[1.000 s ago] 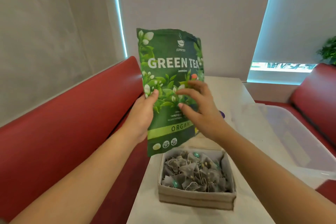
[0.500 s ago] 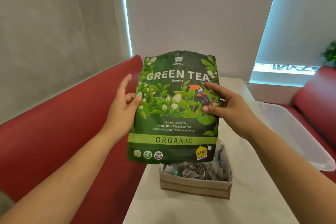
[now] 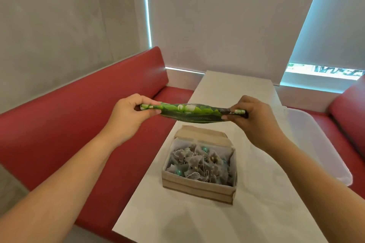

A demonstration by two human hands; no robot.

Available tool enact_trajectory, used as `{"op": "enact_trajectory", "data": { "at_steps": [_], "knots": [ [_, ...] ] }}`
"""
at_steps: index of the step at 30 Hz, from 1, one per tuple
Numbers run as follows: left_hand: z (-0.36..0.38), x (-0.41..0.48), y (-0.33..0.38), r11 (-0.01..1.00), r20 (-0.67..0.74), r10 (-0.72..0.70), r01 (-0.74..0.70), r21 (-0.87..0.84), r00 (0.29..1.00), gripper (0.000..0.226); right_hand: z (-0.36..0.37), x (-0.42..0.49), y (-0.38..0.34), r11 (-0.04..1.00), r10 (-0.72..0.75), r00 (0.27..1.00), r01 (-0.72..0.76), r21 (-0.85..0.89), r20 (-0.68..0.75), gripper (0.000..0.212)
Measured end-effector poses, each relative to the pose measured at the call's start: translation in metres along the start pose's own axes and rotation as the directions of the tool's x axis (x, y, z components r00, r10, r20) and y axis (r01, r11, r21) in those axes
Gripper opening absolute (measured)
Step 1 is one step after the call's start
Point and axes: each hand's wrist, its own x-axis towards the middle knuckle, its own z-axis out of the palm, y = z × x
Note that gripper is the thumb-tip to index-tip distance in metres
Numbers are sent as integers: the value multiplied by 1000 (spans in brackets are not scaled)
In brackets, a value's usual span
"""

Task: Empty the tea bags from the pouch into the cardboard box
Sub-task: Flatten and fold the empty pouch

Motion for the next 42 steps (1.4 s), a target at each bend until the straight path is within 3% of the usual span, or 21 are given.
{"op": "enact_trajectory", "data": {
  "at_steps": [3, 6, 8, 9, 10, 12, 13, 16, 19, 21, 23, 25, 29, 35, 38, 42],
  "knots": [
    [-3, -12, 1, 996, -75, 45, -38, 84, 996, 41, -2, -6, 2, 994, -98, 995, 97, -59, -21, 15],
    [-12, -32, -1, 990, -117, 24, -8, 142, 993, 38, 10, -15, -2, 978, -196, 978, 190, -88, -72, 27],
    [-19, -50, -9, 987, -130, -62, 80, 138, 990, 36, 27, -22, -7, 977, -213, 974, 213, -8, -81, 38],
    [-25, -59, -14, 984, -130, -169, 175, 36, 977, 36, 37, -25, -11, 974, -219, 973, 222, 35, -80, 41],
    [-31, -68, -17, 948, -102, -302, 287, -135, 948, 35, 47, -29, -16, 969, -228, 970, 234, 75, -82, 41],
    [-49, -82, -27, 740, 30, -529, 478, -473, 848, 30, 68, -37, -23, 945, -273, 959, 283, 162, -83, 39],
    [-59, -88, -33, 638, 66, -606, 533, -556, 793, 28, 79, -42, -26, 929, -303, 950, 311, 203, -69, 38],
    [-92, -109, -67, 502, 48, -783, 677, -538, 620, 34, 113, -59, -40, 891, -365, 930, 338, 304, 36, 31],
    [-125, -142, -110, 359, 117, -874, 791, -496, 471, 81, 148, -73, -59, 871, -394, 910, 325, 369, 128, 33],
    [-145, -170, -125, 233, 217, -895, 823, -518, 390, 71, 174, -80, -74, 855, -418, 890, 317, 410, 183, 31],
    [-161, -200, -138, 163, 262, -897, 818, -552, 356, 55, 203, -91, -91, 851, -414, 872, 269, 451, 261, 24],
    [-178, -230, -153, 125, 206, -937, 821, -557, 283, 18, 233, -105, -110, 859, -390, 839, 182, 478, 380, 21],
    [-220, -297, -193, 110, 48, -984, 785, -609, 174, 23, 299, -146, -144, 853, -442, 712, 145, 501, 546, 32],
    [-242, -396, -264, 69, -110, -994, 808, -585, 5, 20, 395, -227, -157, 926, -354, 528, 84, 367, 772, 56],
    [-225, -436, -303, 16, -160, -982, 791, -612, -104, 21, 443, -255, -141, 981, -185, 490, 140, 132, 852, 55],
    [-191, -476, -356, -37, -196, -958, 765, -643, -211, 22, 500, -275, -105, 964, 105, 370, 190, -185, 923, 69]
  ]
}}
